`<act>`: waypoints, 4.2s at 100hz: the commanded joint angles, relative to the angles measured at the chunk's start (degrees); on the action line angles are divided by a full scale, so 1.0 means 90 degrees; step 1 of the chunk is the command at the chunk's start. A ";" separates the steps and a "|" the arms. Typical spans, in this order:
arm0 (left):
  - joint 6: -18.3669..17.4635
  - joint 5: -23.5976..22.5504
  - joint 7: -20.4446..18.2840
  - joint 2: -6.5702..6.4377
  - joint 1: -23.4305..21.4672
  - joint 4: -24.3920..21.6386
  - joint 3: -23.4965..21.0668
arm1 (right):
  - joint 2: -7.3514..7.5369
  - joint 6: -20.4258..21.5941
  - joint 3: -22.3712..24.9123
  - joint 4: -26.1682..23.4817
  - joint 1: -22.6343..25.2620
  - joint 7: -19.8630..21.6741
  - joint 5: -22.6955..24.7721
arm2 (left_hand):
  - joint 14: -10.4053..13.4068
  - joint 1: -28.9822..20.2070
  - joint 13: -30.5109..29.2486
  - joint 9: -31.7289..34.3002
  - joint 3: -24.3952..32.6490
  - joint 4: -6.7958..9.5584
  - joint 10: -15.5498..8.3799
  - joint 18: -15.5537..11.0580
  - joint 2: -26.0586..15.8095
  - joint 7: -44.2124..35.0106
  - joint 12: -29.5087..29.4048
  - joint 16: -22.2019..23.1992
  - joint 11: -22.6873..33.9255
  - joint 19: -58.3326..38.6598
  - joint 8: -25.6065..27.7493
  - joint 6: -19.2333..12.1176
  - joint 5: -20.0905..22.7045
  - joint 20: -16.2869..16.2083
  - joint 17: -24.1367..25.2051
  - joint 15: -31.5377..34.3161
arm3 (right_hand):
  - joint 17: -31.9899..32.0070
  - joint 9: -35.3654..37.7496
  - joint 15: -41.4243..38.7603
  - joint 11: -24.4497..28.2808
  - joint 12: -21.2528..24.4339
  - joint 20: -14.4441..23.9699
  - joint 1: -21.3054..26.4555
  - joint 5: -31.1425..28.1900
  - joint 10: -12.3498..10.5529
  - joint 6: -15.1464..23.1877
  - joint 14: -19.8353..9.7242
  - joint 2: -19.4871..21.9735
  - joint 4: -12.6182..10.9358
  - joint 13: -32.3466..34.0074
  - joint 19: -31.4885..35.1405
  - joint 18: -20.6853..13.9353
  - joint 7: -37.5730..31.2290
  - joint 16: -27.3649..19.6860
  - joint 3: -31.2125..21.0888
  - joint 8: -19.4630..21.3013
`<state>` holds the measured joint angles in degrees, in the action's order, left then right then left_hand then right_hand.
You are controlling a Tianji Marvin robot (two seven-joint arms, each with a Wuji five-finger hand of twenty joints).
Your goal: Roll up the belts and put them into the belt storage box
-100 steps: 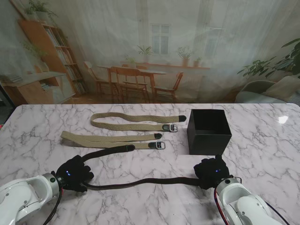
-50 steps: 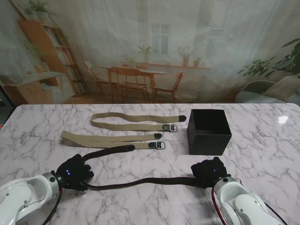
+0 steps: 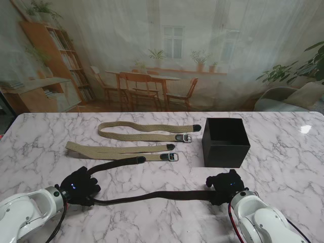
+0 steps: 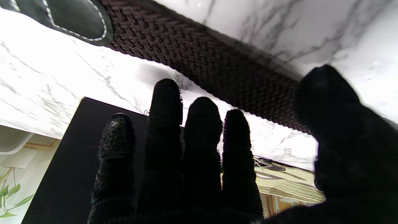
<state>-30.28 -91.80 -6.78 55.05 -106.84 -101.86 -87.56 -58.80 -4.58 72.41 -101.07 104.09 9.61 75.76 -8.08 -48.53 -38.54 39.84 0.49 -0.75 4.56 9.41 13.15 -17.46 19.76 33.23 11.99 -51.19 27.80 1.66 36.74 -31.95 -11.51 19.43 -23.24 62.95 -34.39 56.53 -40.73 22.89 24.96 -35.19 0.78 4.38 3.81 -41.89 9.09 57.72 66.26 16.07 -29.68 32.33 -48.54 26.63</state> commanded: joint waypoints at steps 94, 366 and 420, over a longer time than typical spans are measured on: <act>0.0035 -0.0132 0.0208 -0.0004 0.0056 -0.0080 -0.0114 | -0.0056 -0.0561 -0.0541 0.0548 -0.0512 -0.1054 -0.0113 | -0.0148 -0.0225 -0.0054 0.0125 0.0008 0.0051 0.0080 0.0268 -0.0467 -0.0115 0.0009 -0.0018 0.0028 0.0028 0.0067 -0.0034 0.0166 -0.0142 -0.0005 -0.0066 | -0.0755 0.1571 -0.0637 -0.1197 0.0919 0.0262 0.1421 -0.0683 -0.0187 0.1191 -0.0118 0.0187 0.0687 0.1237 0.0748 -0.0138 -0.3036 0.0030 -0.0975 -0.0272; 0.0258 0.0916 0.0532 0.0173 0.0949 -0.0222 0.0405 | 0.0345 0.2928 0.1893 0.0773 0.0660 -0.2197 0.1421 | -0.0172 -0.0419 0.0029 0.0110 -0.0121 0.0008 0.0112 0.0439 -0.0875 0.0012 0.0013 -0.0070 -0.0104 0.0259 0.0561 -0.0071 0.0169 -0.0138 0.0101 -0.0181 | 0.0651 -0.3799 0.1825 -0.3707 0.2941 0.0039 -0.0217 0.3177 0.0333 0.1757 -0.0224 -0.0155 -0.0046 -0.1508 -0.0804 -0.0049 0.1654 -0.1218 -0.1057 -0.2676; 0.0285 0.0906 0.0624 0.0172 0.0942 -0.0177 0.0410 | 0.0332 0.3408 0.1748 0.1191 0.0417 -0.2532 0.0919 | -0.0168 -0.0474 0.0024 0.0102 -0.0114 0.0011 0.0099 0.0428 -0.0855 0.0021 0.0015 -0.0063 -0.0093 0.0249 0.0561 -0.0076 0.0143 -0.0148 0.0091 -0.0173 | 0.0747 -0.4611 0.1827 -0.3901 0.3071 -0.0029 0.0799 0.1886 0.0327 0.2372 -0.0264 0.0204 -0.0147 -0.1713 -0.0924 0.0007 0.1053 -0.1319 -0.2175 -0.1670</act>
<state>-27.93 -83.66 -0.38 56.53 -98.34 -103.56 -84.06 -55.68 25.91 88.38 -90.76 107.78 -12.89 84.04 -8.47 -50.90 -38.56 39.90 0.18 -0.75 4.56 10.87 7.29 -17.94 19.76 33.23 11.99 -50.48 32.21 1.56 37.64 -31.97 -11.39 19.39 -17.41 23.57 -20.11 22.59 -13.86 23.23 29.58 -16.26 2.69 23.57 1.25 -40.60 8.16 44.06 58.73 15.63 -14.90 21.11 -64.77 12.25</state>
